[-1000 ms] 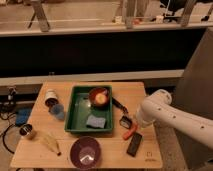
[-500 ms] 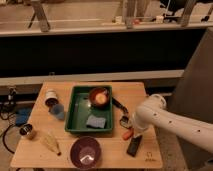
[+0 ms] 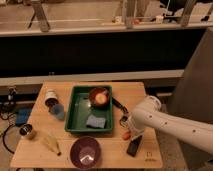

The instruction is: Place pepper in plastic cup

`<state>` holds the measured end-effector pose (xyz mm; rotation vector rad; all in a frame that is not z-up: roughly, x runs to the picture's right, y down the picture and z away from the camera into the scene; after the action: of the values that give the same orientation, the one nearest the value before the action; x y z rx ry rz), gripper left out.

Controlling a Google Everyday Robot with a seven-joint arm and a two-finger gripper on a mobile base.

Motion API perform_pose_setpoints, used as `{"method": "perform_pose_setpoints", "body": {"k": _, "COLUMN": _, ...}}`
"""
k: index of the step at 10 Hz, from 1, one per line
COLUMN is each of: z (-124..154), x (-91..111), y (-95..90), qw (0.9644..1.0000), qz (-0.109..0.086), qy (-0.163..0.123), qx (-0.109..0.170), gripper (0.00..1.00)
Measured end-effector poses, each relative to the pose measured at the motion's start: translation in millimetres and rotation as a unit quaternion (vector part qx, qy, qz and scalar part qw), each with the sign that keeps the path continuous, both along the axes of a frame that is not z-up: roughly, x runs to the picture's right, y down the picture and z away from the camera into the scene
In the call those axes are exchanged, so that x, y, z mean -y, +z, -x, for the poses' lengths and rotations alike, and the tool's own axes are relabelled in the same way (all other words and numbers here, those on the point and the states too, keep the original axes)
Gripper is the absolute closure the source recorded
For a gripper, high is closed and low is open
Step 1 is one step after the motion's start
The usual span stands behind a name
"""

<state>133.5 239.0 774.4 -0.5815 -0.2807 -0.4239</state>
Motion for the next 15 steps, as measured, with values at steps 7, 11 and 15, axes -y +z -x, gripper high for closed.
{"method": "perform_pose_setpoints", "body": {"k": 7, "z": 7, "x": -5, "y": 8.3, "qw": 0.9998, "qz": 0.009, "qy": -0.015, "qx": -0.003, "gripper": 0.59}}
{"method": "perform_pose_setpoints", "body": {"k": 11, "z": 7, "x": -11, "y": 15.4, "qw": 0.9996, "qz": 0.015, "qy": -0.022, "qx": -0.005, "gripper": 0.59}}
{"method": "perform_pose_setpoints", "body": {"k": 15, "z": 6, "x": -16, "y": 21.6, "qw": 0.9995, "qz": 0.020, "qy": -0.025, "qx": -0.007, "gripper": 0.59}}
